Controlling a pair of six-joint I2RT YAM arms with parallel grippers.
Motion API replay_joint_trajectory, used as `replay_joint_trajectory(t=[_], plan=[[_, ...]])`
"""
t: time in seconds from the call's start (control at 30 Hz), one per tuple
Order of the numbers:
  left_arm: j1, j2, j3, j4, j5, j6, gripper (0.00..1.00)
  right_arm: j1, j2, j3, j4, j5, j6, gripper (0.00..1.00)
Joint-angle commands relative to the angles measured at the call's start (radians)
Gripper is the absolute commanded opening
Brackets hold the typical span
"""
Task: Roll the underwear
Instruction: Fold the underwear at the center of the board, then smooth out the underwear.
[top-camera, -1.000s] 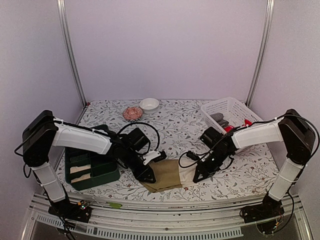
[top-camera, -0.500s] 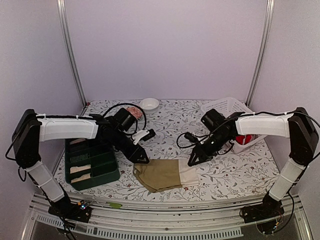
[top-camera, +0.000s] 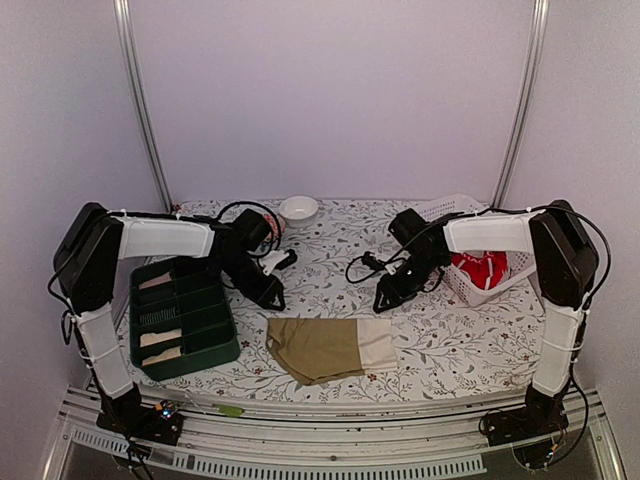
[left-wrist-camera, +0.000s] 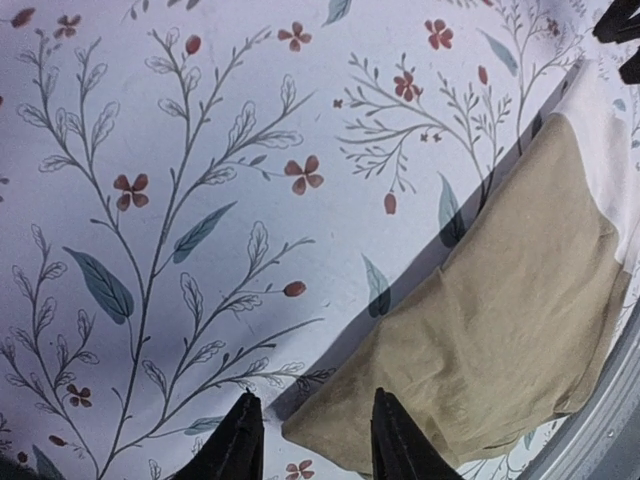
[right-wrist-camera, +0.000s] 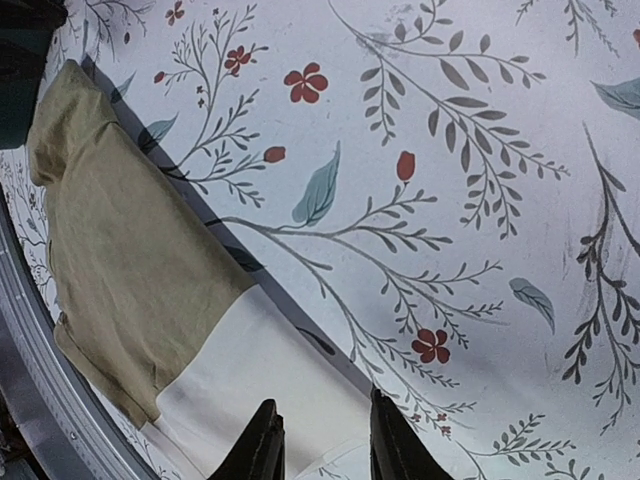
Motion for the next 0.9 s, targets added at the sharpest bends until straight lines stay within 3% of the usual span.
replay_joint_trajectory(t=[0.0, 0.5, 0.8, 0.87], plan=[[0.013, 0.030, 0.023, -0.047, -0.022, 0.022, 0.38, 0.003, 0.027, 0.025, -0.021, -0.005, -0.077, 0.31], [0.017, 0.068, 0.006, -0.048, -0.045, 0.036, 0.38, 0.021, 0.081, -0.007, 0.005, 0.039, -0.118, 0.27], [0.016, 0.070, -0.033, -0.055, -0.028, 0.053, 0.34, 0.042, 0.077, -0.066, 0.017, 0.049, -0.112, 0.20], [0.016, 0.061, -0.049, -0.060, -0.023, 0.062, 0.31, 0.042, 0.072, -0.073, 0.019, 0.052, -0.111, 0.15]])
